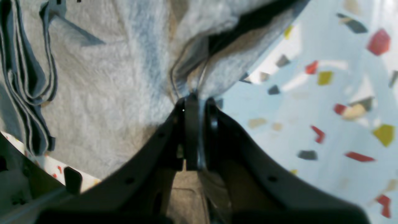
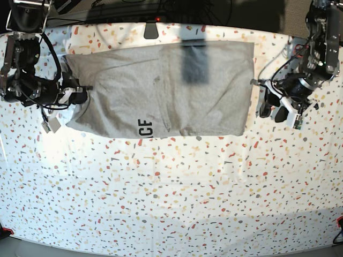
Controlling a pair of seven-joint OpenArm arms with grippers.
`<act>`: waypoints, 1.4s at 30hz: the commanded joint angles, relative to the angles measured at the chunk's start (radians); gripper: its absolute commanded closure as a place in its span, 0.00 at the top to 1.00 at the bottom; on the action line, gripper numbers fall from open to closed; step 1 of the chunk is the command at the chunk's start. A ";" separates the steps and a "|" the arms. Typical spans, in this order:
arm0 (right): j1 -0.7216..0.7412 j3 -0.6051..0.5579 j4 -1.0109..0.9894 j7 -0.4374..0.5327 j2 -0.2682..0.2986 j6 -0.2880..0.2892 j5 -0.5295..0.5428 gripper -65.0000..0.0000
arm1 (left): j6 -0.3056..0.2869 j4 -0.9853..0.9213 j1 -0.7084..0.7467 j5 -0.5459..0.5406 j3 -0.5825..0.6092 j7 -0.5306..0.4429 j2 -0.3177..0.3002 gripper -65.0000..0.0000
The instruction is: Fold the T-shirt properly
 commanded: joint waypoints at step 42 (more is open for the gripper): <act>-0.003 -0.354 0.393 -0.066 -0.569 0.002 -0.020 0.00 | -0.255 -0.263 0.039 -0.124 0.009 -0.031 0.053 0.42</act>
